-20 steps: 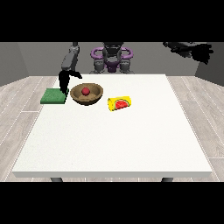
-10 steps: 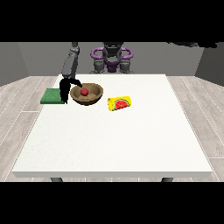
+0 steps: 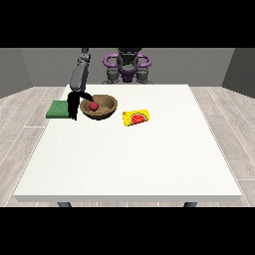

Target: Pick the cup and pour the ball into the bowl, then pick the bowl and place it on the pad

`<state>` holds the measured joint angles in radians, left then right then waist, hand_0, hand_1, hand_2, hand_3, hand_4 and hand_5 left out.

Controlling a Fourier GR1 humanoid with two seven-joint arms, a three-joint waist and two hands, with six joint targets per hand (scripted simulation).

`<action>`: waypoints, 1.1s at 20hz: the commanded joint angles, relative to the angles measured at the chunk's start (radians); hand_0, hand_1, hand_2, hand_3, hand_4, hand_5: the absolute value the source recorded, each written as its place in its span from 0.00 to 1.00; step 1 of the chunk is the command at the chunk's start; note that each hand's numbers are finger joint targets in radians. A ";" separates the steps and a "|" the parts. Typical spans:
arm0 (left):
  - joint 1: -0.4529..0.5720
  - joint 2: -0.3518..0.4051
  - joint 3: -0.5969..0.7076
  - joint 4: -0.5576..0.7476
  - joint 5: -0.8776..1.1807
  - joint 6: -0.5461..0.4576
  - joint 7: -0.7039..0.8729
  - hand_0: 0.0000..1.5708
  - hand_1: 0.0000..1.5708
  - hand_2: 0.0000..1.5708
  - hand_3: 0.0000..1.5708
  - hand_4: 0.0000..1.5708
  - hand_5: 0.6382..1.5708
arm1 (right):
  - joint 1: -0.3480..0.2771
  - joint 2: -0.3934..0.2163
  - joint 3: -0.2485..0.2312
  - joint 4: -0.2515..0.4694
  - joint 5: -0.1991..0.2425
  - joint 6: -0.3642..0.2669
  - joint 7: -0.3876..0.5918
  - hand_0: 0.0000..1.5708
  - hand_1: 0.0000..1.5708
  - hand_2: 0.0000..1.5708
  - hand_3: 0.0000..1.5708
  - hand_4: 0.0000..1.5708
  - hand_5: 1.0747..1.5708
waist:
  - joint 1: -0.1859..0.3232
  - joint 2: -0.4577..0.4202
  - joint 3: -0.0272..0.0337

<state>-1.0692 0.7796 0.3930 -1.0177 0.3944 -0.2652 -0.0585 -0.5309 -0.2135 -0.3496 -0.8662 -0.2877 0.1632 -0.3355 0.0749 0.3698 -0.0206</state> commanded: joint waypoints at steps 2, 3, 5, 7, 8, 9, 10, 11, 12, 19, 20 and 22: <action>0.016 -0.022 -0.004 -0.058 0.002 0.019 -0.023 0.00 0.00 0.00 0.00 0.00 0.95 | -0.052 -0.026 -0.040 0.101 -0.028 0.018 -0.020 0.00 0.00 0.00 0.00 0.18 0.99 | 0.036 0.064 0.0220; -0.022 0.003 0.000 -0.036 0.002 0.038 0.023 0.00 0.00 0.00 0.00 0.00 0.96 | -0.007 0.024 0.005 0.086 0.008 0.015 -0.050 0.00 0.00 0.00 0.00 0.19 0.99 | 0.004 0.059 0.0223; -0.003 -0.007 -0.007 -0.047 0.012 0.014 0.021 0.00 0.00 0.00 0.00 0.00 0.96 | -0.014 0.045 -0.001 0.079 0.004 -0.024 -0.044 0.00 0.00 0.00 0.00 0.20 1.00 | 0.037 0.043 0.0217; -0.054 0.001 -0.013 -0.029 0.024 -0.004 0.034 0.00 0.00 0.00 0.00 0.00 0.97 | -0.075 0.080 0.021 0.044 0.035 -0.120 -0.002 0.00 0.00 0.00 0.00 0.26 1.00 | 0.064 0.062 0.0211; -0.056 -0.025 -0.028 -0.034 0.013 0.024 0.036 0.00 0.00 0.00 0.00 0.00 0.97 | -0.068 0.096 0.040 0.034 0.051 -0.133 0.021 0.00 0.00 0.00 0.00 0.28 1.00 | 0.051 0.047 0.0211; -0.069 0.003 -0.014 -0.027 0.020 0.000 0.025 0.00 0.00 0.00 0.00 0.00 0.97 | -0.094 0.080 0.018 0.029 0.042 -0.152 0.026 0.00 0.00 0.00 0.00 0.28 1.00 | 0.070 0.081 0.0210; -0.042 0.004 -0.014 -0.006 0.032 -0.034 0.032 0.00 0.00 0.00 0.00 0.00 0.96 | -0.062 0.114 0.040 0.020 0.062 -0.181 0.032 0.00 0.00 0.00 0.00 0.28 1.00 | 0.081 0.043 0.0202; -0.052 -0.014 -0.010 -0.027 0.019 0.014 0.008 0.00 0.00 0.00 0.00 0.00 0.96 | -0.075 0.115 0.053 0.033 0.081 -0.187 0.010 0.00 0.00 0.00 0.00 0.28 1.00 | 0.075 0.061 0.0209; -0.061 0.007 -0.012 -0.003 0.032 -0.029 0.025 0.00 0.00 0.00 0.00 0.00 0.97 | -0.097 0.117 0.047 0.028 0.069 -0.211 0.066 0.00 0.00 0.00 0.00 0.28 1.00 | 0.076 0.052 0.0205; -0.057 0.040 0.009 -0.003 0.041 -0.034 0.032 0.00 0.00 0.00 0.00 0.00 0.97 | 0.022 0.113 0.065 0.059 0.138 -0.276 0.061 1.00 1.00 1.00 1.00 0.70 0.68 | 0.079 0.069 0.0194; -0.033 0.014 0.001 -0.006 0.050 -0.043 0.035 0.00 0.00 0.00 0.00 0.00 0.97 | 0.016 0.078 0.069 0.056 0.163 -0.303 0.099 1.00 1.00 1.00 1.00 0.74 0.67 | 0.096 0.030 0.0189; -0.070 0.039 0.002 0.009 0.048 -0.025 0.074 0.00 0.00 0.00 0.00 0.00 0.97 | 0.013 0.026 0.099 0.061 0.225 -0.327 0.136 1.00 1.00 1.00 1.00 0.74 0.72 | 0.077 0.023 0.0197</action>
<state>-1.1273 0.8037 0.3925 -1.0274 0.4361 -0.2916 -0.0159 -0.5456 -0.1590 -0.2785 -0.8918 -0.1211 -0.1176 -0.3140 0.1512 0.3852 -0.0309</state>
